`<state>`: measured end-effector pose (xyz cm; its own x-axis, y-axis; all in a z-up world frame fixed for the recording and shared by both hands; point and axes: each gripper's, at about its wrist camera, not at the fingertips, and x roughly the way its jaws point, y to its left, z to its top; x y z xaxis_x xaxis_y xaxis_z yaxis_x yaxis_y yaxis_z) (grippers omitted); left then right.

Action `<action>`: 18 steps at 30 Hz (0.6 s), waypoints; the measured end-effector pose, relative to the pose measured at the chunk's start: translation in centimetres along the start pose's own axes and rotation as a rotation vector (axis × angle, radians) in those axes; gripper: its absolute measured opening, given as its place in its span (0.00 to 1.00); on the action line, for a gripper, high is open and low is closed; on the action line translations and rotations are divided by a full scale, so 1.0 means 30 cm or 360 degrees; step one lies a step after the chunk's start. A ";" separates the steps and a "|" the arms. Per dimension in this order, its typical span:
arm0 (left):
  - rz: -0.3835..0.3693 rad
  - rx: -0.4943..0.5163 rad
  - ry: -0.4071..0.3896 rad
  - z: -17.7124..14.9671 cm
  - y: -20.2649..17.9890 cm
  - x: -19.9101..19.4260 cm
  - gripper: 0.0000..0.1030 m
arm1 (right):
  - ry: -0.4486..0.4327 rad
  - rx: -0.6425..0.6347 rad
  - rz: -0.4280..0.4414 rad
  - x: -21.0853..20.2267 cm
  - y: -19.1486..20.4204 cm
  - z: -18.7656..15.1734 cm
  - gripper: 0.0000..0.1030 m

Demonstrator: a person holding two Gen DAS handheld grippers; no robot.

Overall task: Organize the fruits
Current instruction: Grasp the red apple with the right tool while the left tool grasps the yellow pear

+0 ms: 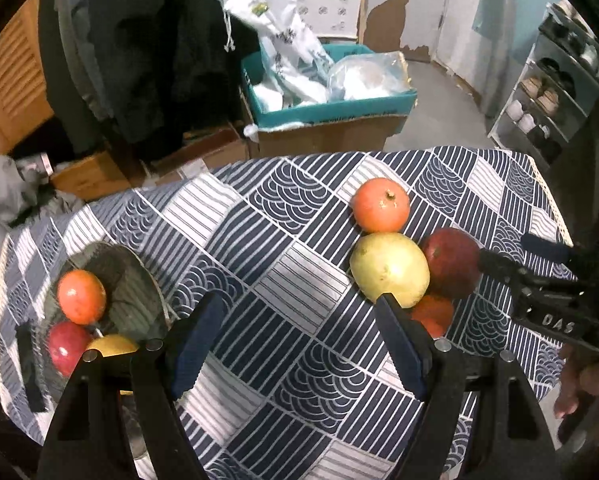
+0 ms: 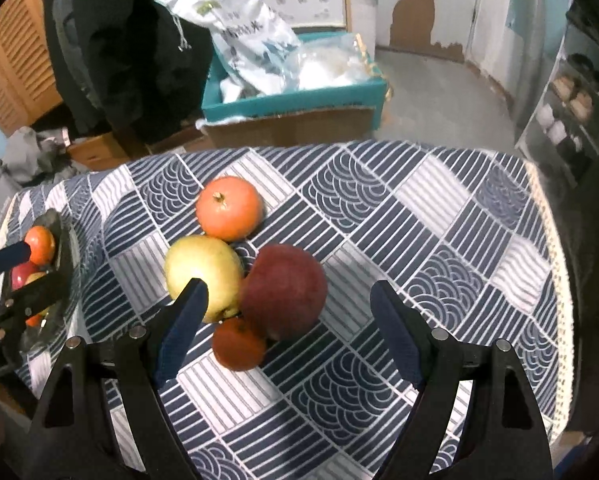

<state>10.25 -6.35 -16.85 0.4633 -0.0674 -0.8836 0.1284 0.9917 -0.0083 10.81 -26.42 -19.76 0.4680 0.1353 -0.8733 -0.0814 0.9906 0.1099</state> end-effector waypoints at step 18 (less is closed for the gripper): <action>-0.0010 -0.0037 0.0072 0.022 -0.021 0.145 0.77 | 0.0200 0.0125 0.0102 0.200 -0.042 -0.025 0.81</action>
<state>12.75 -7.33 -20.38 0.4223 -0.0690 -0.9038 0.1103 0.9936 -0.0243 13.06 -26.86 -25.48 0.3501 0.1996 -0.9152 -0.0360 0.9792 0.1998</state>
